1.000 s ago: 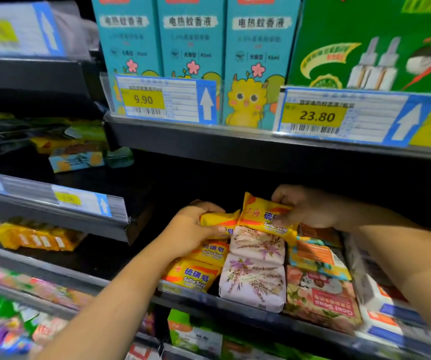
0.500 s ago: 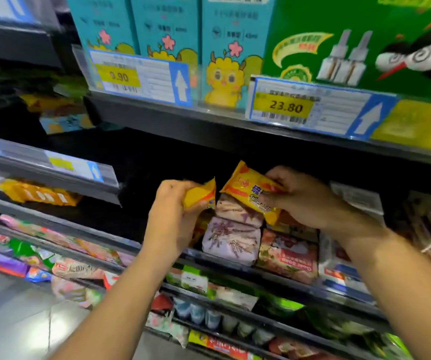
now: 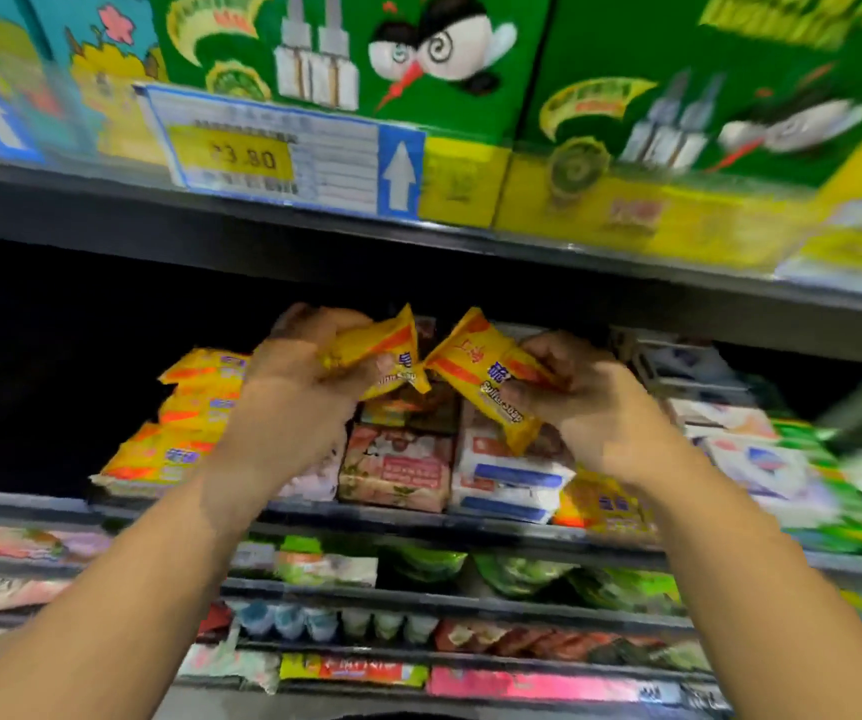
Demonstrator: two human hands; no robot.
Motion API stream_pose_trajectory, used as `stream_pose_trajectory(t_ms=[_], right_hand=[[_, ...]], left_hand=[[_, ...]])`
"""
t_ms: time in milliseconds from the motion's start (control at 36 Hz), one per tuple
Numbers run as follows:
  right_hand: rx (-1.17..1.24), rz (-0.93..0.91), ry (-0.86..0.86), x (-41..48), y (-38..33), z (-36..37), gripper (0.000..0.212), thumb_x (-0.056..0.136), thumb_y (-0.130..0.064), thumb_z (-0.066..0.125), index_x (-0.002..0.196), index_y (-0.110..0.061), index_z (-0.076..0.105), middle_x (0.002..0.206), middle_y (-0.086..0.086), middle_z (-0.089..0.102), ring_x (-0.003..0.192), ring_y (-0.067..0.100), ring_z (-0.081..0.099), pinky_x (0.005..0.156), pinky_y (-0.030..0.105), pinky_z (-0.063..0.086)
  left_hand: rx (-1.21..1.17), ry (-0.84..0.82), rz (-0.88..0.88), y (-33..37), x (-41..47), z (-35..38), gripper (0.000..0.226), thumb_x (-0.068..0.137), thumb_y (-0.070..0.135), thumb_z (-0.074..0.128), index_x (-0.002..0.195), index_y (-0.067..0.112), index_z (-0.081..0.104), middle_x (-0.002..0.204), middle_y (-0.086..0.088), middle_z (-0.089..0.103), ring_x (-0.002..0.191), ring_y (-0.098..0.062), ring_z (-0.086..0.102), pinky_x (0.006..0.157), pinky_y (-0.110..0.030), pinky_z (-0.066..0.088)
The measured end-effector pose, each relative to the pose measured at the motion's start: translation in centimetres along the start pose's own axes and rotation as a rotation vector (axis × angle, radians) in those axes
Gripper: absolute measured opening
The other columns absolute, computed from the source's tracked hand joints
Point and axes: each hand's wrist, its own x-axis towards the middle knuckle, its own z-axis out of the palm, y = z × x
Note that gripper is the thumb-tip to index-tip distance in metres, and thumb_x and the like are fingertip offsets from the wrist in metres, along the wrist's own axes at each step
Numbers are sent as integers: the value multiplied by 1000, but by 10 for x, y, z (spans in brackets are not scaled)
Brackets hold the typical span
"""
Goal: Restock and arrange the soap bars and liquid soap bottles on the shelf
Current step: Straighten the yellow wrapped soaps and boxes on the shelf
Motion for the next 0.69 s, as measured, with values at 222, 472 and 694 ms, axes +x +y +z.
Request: stream_pose_trajectory(t_ms=[222, 472, 694], right_hand=[[-395, 398, 137, -30, 34, -94, 11, 96, -31, 62, 99, -21, 66, 97, 5, 66, 93, 23, 60, 72, 24, 47], [-879, 217, -138, 20, 73, -111, 51, 90, -50, 54, 139, -40, 48, 151, -4, 45, 138, 31, 42, 112, 63, 28], [-964, 153, -287, 60, 74, -106, 34, 91, -47, 64, 119, -27, 64, 119, 1, 64, 115, 25, 59, 96, 32, 43]], left_hand=[[-15, -205, 44, 50, 33, 81, 32, 85, 34, 77, 114, 22, 68, 106, 4, 68, 97, -14, 62, 80, -24, 45], [121, -310, 77, 66, 35, 119, 21, 95, 40, 63, 116, 36, 62, 111, 10, 63, 99, -15, 60, 80, -28, 47], [352, -246, 113, 78, 32, 117, 32, 93, 48, 61, 124, 39, 61, 133, -1, 51, 123, -27, 51, 94, -30, 41]])
